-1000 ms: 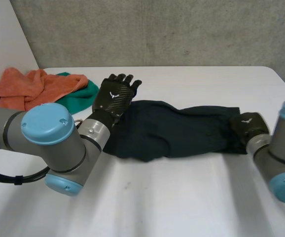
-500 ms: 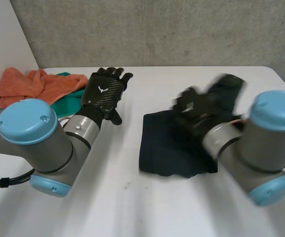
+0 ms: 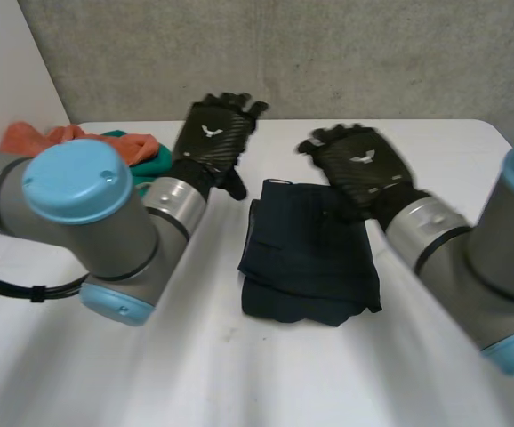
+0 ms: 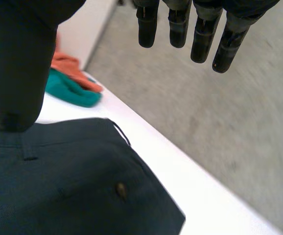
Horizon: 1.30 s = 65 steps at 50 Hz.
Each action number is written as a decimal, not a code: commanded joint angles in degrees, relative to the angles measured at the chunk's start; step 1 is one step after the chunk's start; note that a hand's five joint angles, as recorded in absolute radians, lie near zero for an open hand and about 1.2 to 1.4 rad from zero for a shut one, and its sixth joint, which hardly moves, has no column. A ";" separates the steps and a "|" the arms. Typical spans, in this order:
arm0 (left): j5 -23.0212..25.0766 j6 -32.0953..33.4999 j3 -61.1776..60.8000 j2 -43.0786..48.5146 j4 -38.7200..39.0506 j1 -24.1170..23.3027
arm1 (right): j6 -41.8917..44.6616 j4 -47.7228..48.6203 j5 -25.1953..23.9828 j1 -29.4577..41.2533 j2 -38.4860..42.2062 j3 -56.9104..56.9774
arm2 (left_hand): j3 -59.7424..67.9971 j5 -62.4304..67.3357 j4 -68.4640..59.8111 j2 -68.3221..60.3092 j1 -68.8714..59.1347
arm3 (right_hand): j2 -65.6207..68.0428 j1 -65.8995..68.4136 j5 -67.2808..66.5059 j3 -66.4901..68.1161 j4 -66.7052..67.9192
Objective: Fold the laundry.
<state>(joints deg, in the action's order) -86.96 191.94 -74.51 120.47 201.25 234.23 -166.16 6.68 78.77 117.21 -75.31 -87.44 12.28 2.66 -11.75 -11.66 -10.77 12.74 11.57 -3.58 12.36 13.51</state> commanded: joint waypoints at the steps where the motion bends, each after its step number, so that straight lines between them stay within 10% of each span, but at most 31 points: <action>1: -0.05 -2.44 8.76 6.43 -9.02 -5.10 | -4.35 -8.26 3.58 -4.79 5.43 4.73 | -2.28 -2.66 1.75 1.66 0.77 | -2.74 -1.57 3.58 -2.36 -3.51; 27: -3.65 9.86 18.35 21.82 -23.00 -4.13 | 10.24 -12.83 4.29 -4.88 26.80 17.39 | -2.06 -2.45 1.54 1.45 0.55 | -2.74 -1.57 3.58 -2.36 -3.51; 44: 9.08 3.63 11.32 -0.76 -23.36 -1.06 | -5.99 0.62 10.52 -8.66 5.44 -3.95 | -2.28 -2.66 1.75 1.66 0.77 | -2.74 -1.57 3.58 -2.36 -3.51; 65: 23.59 0.11 0.86 -14.83 -31.36 1.05 | -22.62 4.30 4.29 -8.31 11.85 -12.67 | -2.28 -2.66 1.75 1.66 0.77 | -2.74 -1.57 3.58 -2.36 -3.51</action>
<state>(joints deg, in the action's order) -63.89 192.80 -72.42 107.27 170.18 234.87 -185.35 7.48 83.71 108.47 -67.84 -100.83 11.76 2.66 -11.75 -11.00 -10.64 12.51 8.24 -3.36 12.36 13.51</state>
